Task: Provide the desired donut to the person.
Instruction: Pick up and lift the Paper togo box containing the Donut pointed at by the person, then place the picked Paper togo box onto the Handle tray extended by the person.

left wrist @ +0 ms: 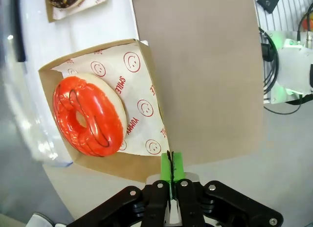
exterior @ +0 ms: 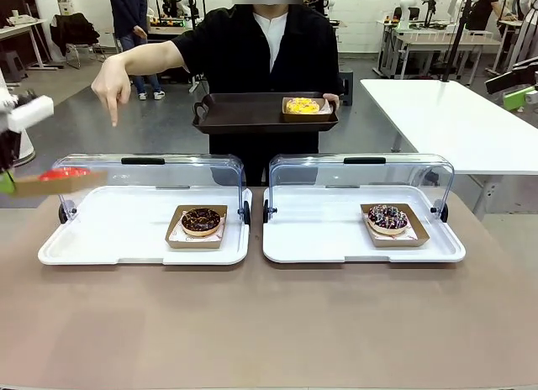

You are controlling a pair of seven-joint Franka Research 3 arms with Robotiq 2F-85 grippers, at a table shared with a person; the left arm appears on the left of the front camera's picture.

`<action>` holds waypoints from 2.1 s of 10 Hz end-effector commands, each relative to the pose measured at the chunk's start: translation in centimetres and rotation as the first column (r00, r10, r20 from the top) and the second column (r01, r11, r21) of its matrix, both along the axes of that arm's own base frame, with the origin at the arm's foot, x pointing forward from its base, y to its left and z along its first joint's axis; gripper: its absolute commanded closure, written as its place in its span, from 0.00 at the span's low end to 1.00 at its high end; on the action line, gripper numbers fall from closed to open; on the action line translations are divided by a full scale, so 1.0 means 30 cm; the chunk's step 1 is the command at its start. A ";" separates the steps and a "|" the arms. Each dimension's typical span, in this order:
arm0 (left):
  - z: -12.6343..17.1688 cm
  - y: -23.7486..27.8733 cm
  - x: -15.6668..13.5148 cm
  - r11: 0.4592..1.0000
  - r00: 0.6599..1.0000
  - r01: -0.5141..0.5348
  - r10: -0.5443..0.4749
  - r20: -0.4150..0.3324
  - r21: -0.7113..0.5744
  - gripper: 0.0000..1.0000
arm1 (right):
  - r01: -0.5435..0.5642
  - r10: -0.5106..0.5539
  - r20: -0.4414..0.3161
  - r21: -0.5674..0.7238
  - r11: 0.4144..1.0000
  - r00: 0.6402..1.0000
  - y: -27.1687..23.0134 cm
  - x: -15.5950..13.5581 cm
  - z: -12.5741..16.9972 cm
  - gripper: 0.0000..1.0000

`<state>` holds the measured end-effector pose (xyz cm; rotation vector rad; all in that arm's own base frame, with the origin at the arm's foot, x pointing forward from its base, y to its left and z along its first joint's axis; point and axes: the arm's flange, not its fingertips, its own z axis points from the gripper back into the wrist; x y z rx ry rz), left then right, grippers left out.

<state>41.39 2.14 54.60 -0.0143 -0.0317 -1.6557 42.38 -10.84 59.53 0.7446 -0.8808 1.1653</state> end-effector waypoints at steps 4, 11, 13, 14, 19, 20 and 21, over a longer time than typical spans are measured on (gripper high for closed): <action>0.320 -0.158 0.126 0.995 0.998 -0.034 0.039 0.053 -0.095 1.00 | 0.001 -0.001 0.004 0.005 1.000 1.000 0.002 -0.004 0.003 0.00; 0.360 -0.279 0.264 0.996 0.999 -0.013 0.017 0.043 -0.092 1.00 | 0.001 -0.001 0.004 0.005 1.000 1.000 0.002 -0.004 0.003 0.00; 0.360 -0.279 0.264 0.996 0.999 -0.013 0.017 0.043 -0.092 1.00 | 0.001 -0.001 0.004 0.005 1.000 1.000 0.002 -0.004 0.003 0.00; 0.360 -0.279 0.264 0.996 0.999 -0.013 0.017 0.043 -0.092 1.00 | 0.001 -0.001 0.004 0.005 1.000 1.000 0.002 -0.004 0.003 0.00; 0.360 -0.279 0.264 0.996 0.999 -0.013 0.017 0.043 -0.092 1.00 | 0.001 -0.001 0.004 0.005 1.000 1.000 0.002 -0.004 0.003 0.00; 0.360 -0.279 0.264 0.996 0.999 -0.013 0.017 0.043 -0.092 1.00 | 0.001 -0.001 0.004 0.005 1.000 1.000 0.002 -0.004 0.003 0.00; 0.366 -0.285 0.271 0.996 0.999 -0.017 0.020 0.031 -0.093 0.99 | 0.001 -0.001 0.004 0.005 1.000 1.000 0.002 -0.004 0.003 0.00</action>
